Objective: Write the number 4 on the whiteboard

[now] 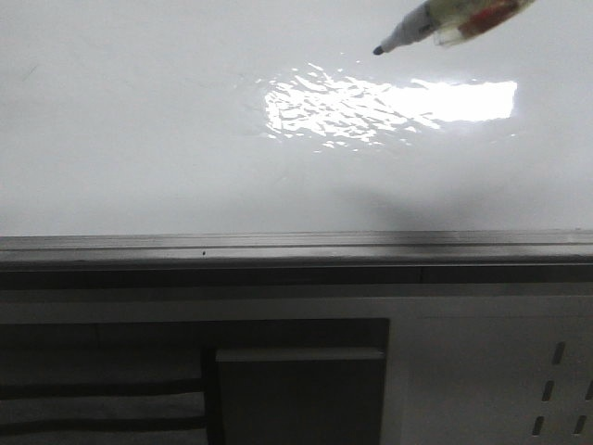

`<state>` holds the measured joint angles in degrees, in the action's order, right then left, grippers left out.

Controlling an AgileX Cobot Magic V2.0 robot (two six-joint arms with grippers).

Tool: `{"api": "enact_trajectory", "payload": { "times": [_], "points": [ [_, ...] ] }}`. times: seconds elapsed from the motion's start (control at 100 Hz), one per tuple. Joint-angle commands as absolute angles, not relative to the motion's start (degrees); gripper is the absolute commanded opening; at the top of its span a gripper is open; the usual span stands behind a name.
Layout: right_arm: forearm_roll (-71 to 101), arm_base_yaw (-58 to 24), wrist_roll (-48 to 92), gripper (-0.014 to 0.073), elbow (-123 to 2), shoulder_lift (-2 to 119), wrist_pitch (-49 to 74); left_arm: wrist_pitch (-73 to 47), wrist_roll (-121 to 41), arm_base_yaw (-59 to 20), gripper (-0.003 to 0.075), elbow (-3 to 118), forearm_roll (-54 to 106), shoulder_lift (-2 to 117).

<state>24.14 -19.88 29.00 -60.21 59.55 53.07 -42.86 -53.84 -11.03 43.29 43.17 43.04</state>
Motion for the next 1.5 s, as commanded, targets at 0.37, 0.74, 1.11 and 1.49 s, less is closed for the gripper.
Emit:
{"api": "enact_trajectory", "payload": {
  "times": [0.37, 0.74, 1.11, 1.49],
  "points": [
    [23.1, -27.0, 24.2, -0.0064, -64.7, 65.0, 40.8, -37.4, -53.1, -10.9, 0.0354, 44.7, 46.5, 43.0],
    [20.7, -26.8, 24.2, -0.0064, -65.8, 73.2, 34.9, -35.4, -53.1, -10.9, 0.0354, 44.7, 46.5, 43.0],
    [15.4, -26.4, 19.1, -0.0064, -65.8, 78.3, 38.3, -35.4, -53.1, -10.9, 0.0354, 44.7, 47.9, 43.0],
    [15.2, -26.6, 20.2, -0.0064, -66.1, 69.5, 39.9, -33.9, -53.3, -10.9, 0.0354, 44.7, 47.8, 43.0]
  ]
}}
